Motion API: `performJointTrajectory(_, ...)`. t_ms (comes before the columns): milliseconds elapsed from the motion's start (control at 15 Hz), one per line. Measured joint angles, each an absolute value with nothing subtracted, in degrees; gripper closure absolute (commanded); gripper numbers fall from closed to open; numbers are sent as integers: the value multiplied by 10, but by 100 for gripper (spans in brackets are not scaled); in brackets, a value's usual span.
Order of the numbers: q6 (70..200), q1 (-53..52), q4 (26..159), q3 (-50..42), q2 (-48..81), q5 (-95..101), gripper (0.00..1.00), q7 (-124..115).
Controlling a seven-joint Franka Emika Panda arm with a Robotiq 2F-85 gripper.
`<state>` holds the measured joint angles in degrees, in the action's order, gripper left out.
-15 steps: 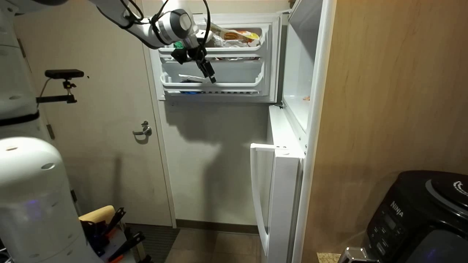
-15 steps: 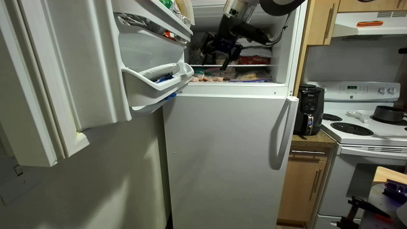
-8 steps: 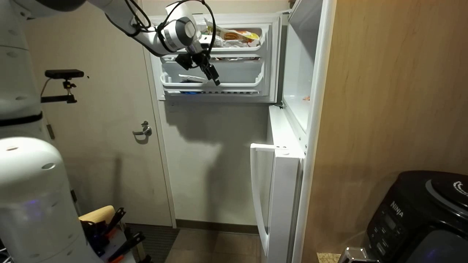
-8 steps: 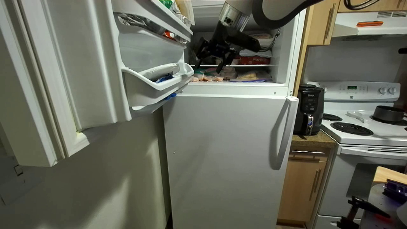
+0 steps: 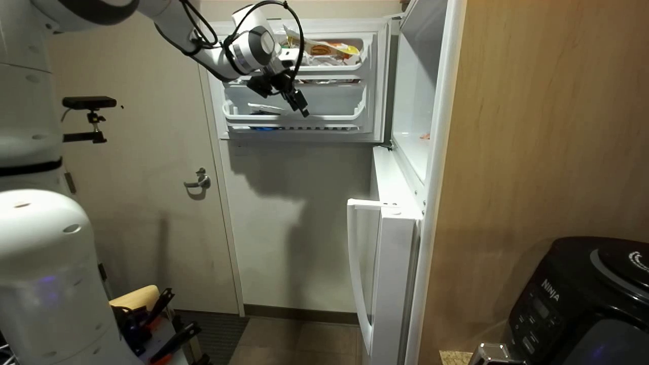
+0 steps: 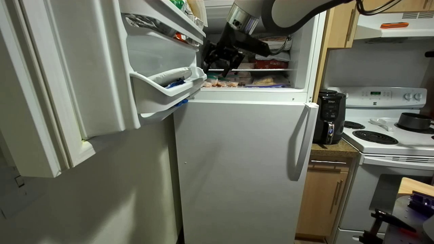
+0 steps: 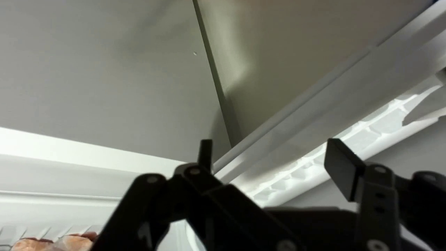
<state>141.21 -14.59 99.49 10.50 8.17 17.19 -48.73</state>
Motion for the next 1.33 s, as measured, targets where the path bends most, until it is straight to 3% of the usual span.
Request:
performJointTrajectory(533,1426,-168,979,89,105,173,98,-488)
performJointTrajectory(1333,1469,-184,956,59,115,235,100,-582)
